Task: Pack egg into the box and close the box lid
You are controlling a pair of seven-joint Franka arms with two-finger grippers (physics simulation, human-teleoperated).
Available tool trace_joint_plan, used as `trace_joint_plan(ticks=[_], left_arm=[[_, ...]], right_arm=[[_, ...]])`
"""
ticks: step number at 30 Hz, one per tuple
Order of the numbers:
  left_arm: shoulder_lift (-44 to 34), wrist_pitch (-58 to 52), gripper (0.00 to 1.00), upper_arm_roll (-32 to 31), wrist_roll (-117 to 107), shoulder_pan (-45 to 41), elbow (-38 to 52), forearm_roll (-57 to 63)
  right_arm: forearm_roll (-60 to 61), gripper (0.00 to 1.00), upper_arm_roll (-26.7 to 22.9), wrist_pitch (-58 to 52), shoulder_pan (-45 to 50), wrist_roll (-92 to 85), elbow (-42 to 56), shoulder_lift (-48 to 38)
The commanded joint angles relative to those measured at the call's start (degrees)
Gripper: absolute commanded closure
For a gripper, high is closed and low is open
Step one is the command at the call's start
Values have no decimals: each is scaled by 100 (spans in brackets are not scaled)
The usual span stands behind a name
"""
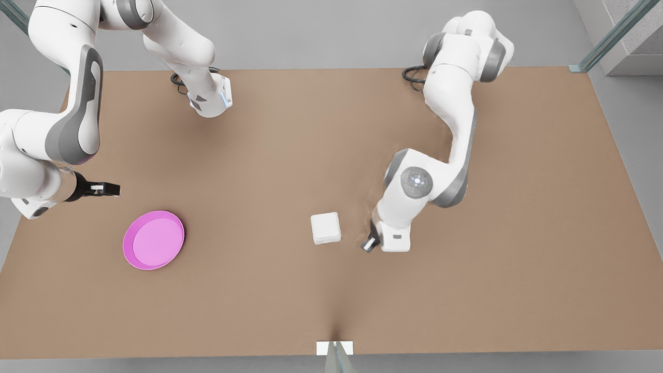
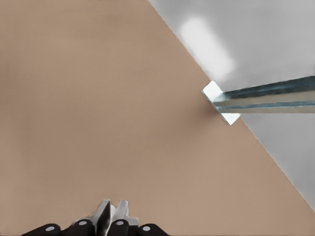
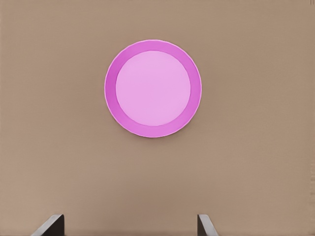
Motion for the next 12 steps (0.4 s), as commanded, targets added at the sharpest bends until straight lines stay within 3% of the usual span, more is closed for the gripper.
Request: trace_joint_plan(ticks=[1, 2, 3, 4, 5, 7, 12], left_arm=[[-51, -3069, 0, 71, 5741, 821, 212, 73], [-69, -3236, 0, 221, 7325, 839, 203, 689], [-622, -3632, 0, 590, 8099, 804, 203, 856], [-1307, -4036, 0, 555, 8144, 830, 194, 1190], [-2072, -4019, 0, 458, 8126, 883, -174, 1296], [-3162, -3202, 0, -412, 8161, 1278, -1668, 1981], [-3224, -3078, 0, -465, 8320, 1358, -1880, 1981]], right_arm=[[-2, 0, 2, -3, 5, -227, 3, -6], [-11, 0, 2, -3, 22, -227, 3, -6], [-11, 0, 2, -3, 31, -227, 12, -6], [-116, 0, 2, -3, 31, -253, 12, -6], [-160, 0, 2, -3, 31, -262, 12, -6], [-266, 0, 2, -3, 13, -262, 3, -6], [-318, 0, 28, -3, 233, -280, 275, -6]])
